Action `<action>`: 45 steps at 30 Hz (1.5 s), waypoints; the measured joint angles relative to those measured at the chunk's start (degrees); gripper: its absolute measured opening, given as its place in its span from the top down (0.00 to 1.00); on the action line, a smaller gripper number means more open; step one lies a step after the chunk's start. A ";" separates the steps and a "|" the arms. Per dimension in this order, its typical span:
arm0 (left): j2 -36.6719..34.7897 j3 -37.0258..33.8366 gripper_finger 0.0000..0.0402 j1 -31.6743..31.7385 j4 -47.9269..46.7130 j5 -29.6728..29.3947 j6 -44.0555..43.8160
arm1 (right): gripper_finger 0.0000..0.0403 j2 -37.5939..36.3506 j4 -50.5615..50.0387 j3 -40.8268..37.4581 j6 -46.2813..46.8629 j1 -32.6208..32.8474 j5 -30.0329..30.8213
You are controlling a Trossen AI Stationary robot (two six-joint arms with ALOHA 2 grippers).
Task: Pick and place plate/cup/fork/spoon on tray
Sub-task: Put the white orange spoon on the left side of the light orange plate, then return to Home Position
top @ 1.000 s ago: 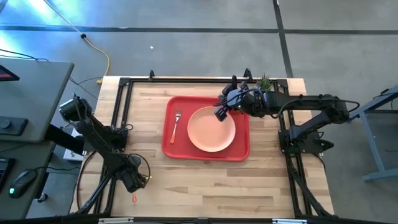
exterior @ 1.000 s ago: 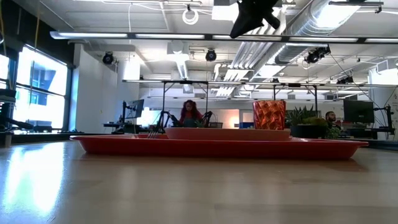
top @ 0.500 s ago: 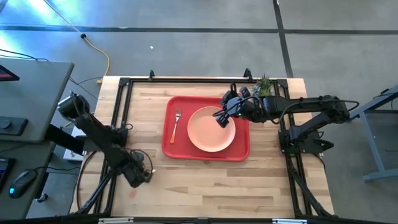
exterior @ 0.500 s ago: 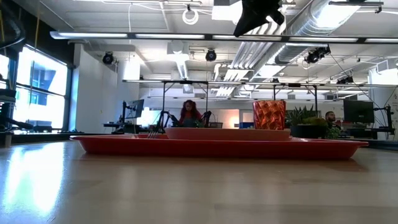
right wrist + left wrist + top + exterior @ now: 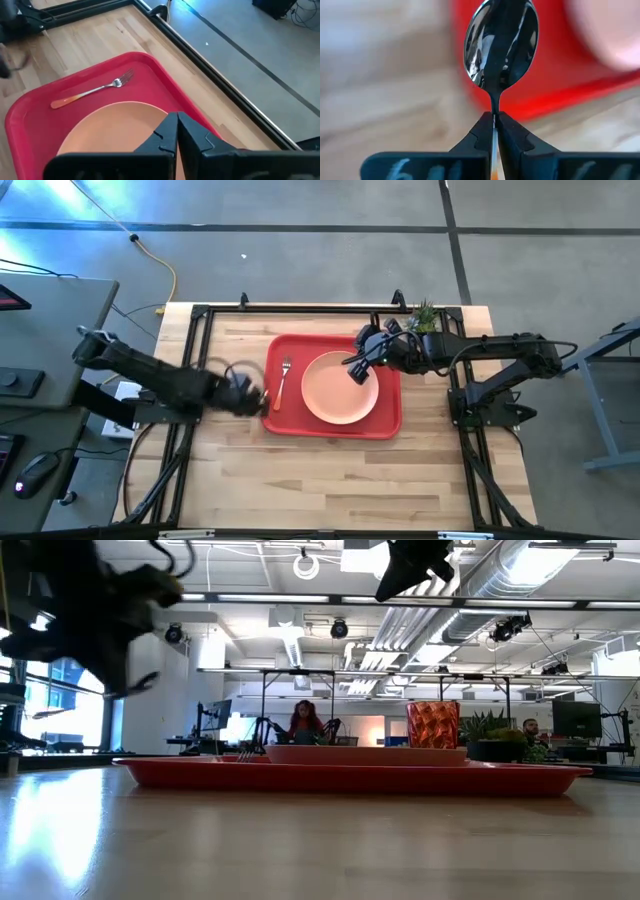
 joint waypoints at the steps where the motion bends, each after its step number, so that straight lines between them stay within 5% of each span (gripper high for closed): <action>1: 0.07 -0.01 0.99 3.26 2.38 -0.16 3.56 | 1.00 0.00 -0.09 0.00 0.33 0.00 0.00; 7: 4.37 0.21 0.99 21.96 17.83 0.71 23.60 | 1.00 0.02 -1.37 0.00 2.99 1.60 -0.30; 14: 14.01 5.17 0.99 35.10 17.83 5.88 39.55 | 1.00 0.02 -5.29 0.00 8.83 5.48 0.21; 21: 23.82 13.34 0.99 35.55 17.95 9.19 43.49 | 1.00 0.02 -9.00 0.00 14.96 9.14 3.09; 30: 33.56 13.96 0.99 33.59 19.47 15.63 39.02 | 1.00 0.02 -14.16 0.00 20.27 11.91 6.78; 40: 33.37 14.07 0.87 33.85 22.50 15.31 37.16 | 1.00 -0.87 -18.25 0.00 26.29 12.56 11.05; 45: 30.29 13.96 0.80 35.67 21.16 16.38 44.58 | 1.00 -3.54 -17.65 0.00 22.89 12.57 12.81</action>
